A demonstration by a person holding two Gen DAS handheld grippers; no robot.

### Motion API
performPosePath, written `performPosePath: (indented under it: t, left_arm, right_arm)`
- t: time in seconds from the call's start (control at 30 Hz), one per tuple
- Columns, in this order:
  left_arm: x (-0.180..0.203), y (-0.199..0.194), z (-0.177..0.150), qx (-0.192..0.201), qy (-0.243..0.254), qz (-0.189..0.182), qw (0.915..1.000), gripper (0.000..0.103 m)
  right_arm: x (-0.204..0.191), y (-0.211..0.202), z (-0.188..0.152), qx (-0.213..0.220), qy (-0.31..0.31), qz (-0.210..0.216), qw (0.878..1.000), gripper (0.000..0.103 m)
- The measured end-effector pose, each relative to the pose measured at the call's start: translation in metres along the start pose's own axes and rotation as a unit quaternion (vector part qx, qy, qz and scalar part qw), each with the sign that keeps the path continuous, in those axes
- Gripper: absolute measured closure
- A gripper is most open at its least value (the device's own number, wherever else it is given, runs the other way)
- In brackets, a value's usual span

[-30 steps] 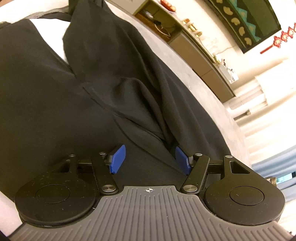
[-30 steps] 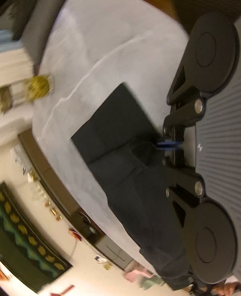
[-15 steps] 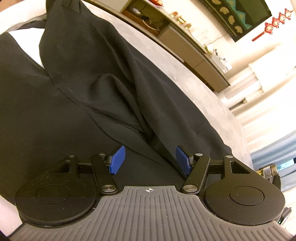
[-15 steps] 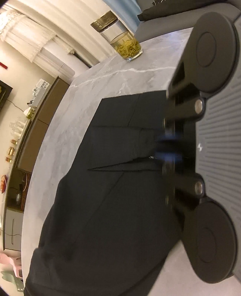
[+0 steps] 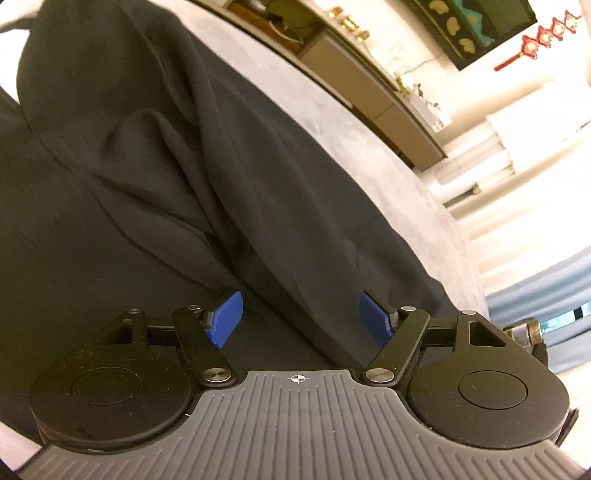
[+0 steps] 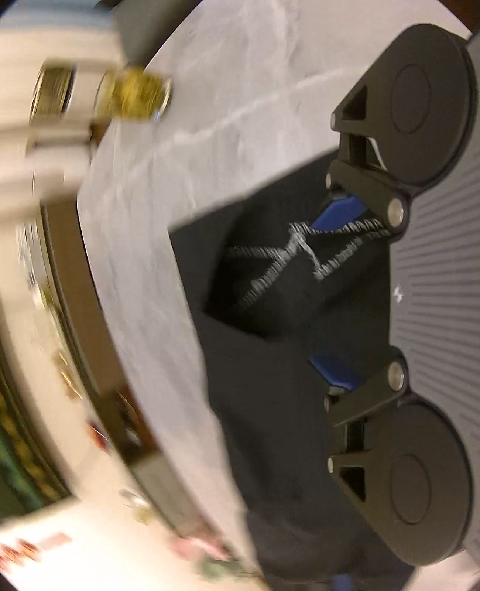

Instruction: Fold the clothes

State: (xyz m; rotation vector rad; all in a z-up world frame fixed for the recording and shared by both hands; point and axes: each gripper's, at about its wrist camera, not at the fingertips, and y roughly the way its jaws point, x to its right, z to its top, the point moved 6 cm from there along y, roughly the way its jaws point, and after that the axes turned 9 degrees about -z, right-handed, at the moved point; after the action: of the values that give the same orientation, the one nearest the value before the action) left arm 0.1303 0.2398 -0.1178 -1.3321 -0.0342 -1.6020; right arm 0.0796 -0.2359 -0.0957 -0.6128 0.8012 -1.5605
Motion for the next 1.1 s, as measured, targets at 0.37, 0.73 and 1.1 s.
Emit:
performPosePath:
  t: [0.37,0.73,1.1]
  left_arm:
    - [0.011,0.040,0.013,0.001,-0.024,-0.003,0.9997,0.094]
    - [-0.004,-0.008,-0.043,0.040,-0.034,0.018,0.9985,0.103]
    - [-0.008,0.005,-0.036,0.067,-0.025,0.015,0.9973,0.074]
  right_arm:
    - [0.003,-0.005,0.005,0.047,-0.018,-0.042,0.998,0.099]
    - [0.098,-0.003,-0.001,0.016,0.300,0.057,0.952,0.054]
    - [0.036,-0.030,-0.055,-0.006,0.185,-0.029,0.982,0.036]
